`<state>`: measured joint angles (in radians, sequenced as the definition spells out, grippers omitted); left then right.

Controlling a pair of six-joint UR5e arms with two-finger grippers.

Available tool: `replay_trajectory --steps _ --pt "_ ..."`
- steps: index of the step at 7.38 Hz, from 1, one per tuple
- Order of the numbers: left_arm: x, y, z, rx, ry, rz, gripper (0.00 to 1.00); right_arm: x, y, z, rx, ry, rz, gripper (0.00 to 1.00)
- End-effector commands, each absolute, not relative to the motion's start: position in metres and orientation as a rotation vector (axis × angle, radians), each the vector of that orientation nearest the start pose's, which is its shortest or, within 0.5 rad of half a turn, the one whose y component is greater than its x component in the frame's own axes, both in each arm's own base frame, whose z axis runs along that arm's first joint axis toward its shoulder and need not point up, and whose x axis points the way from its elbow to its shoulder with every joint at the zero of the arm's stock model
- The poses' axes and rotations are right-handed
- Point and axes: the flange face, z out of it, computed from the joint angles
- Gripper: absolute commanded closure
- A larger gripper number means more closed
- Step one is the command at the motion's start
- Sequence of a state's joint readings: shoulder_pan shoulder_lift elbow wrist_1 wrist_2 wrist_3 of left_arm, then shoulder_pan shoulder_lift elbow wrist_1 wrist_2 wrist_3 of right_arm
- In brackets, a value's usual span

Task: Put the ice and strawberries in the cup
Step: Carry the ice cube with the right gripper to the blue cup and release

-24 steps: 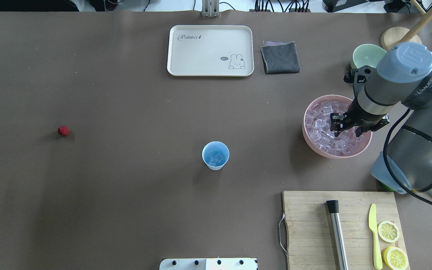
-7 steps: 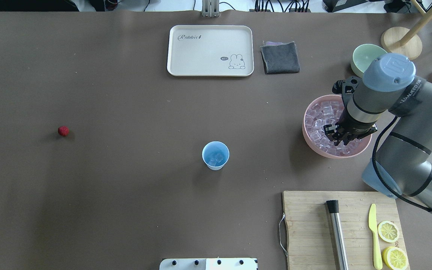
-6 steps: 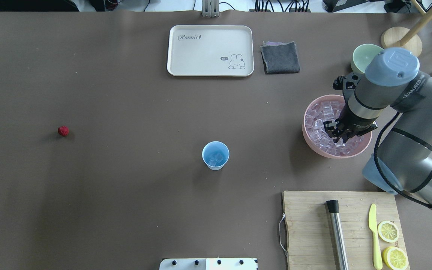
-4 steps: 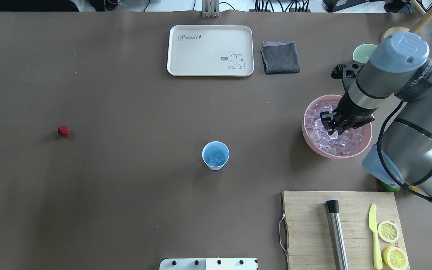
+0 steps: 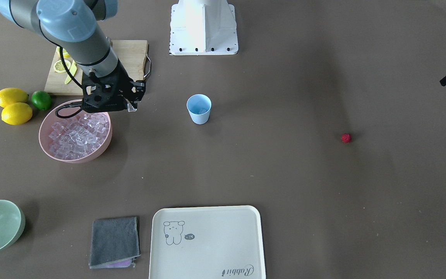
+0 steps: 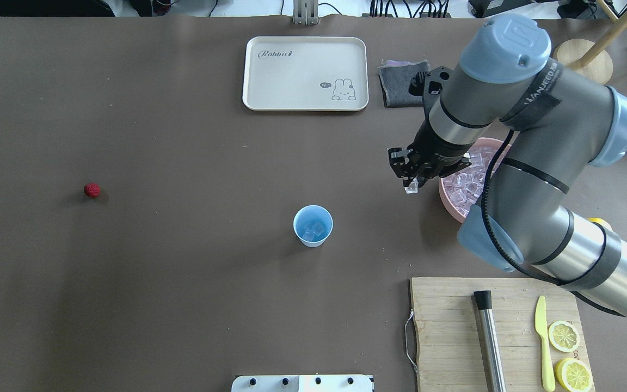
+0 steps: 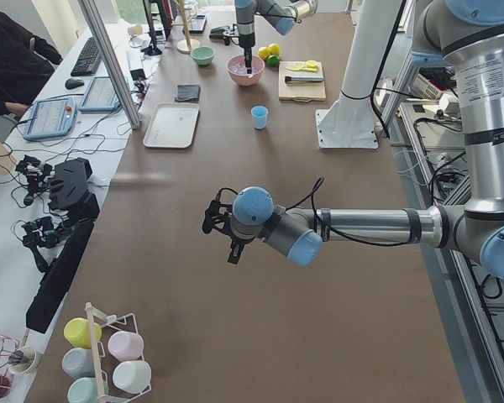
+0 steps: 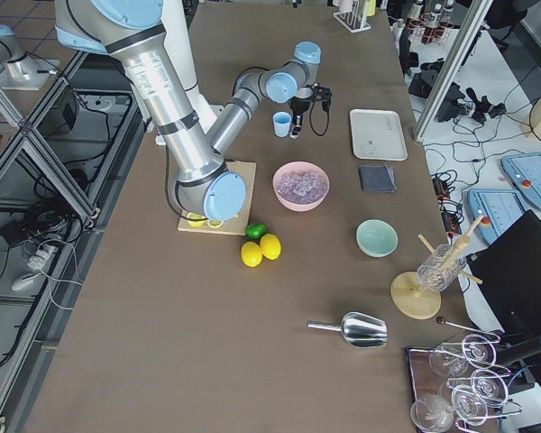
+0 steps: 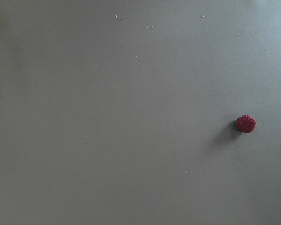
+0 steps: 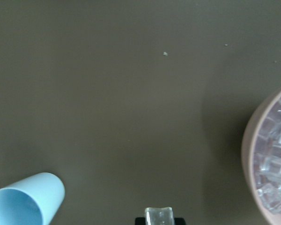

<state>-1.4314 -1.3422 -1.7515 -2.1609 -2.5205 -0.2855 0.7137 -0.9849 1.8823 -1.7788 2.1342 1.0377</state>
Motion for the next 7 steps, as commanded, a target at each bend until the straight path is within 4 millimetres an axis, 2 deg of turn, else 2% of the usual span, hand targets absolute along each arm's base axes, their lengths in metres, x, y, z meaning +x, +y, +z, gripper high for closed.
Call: replay_trajectory --steps 1,2,3,4,7 --pt "0.005 -0.414 0.596 0.29 1.007 0.123 0.03 -0.482 -0.444 0.146 -0.079 -0.877 0.039 1.0" --pt "0.005 -0.413 0.594 0.29 1.007 0.123 0.03 -0.512 -0.433 0.138 -0.082 -0.872 0.052 1.0" --pt "0.005 -0.414 0.595 0.289 1.007 0.123 0.03 -0.541 -0.433 0.139 -0.079 -0.912 0.086 1.0" --pt "0.005 -0.414 0.595 0.289 1.007 0.123 0.03 -0.552 -0.43 0.143 -0.075 -0.917 0.091 1.0" --pt "0.005 -0.413 0.594 0.29 1.007 0.123 0.03 -0.555 -0.426 0.151 -0.081 -0.901 0.09 1.0"
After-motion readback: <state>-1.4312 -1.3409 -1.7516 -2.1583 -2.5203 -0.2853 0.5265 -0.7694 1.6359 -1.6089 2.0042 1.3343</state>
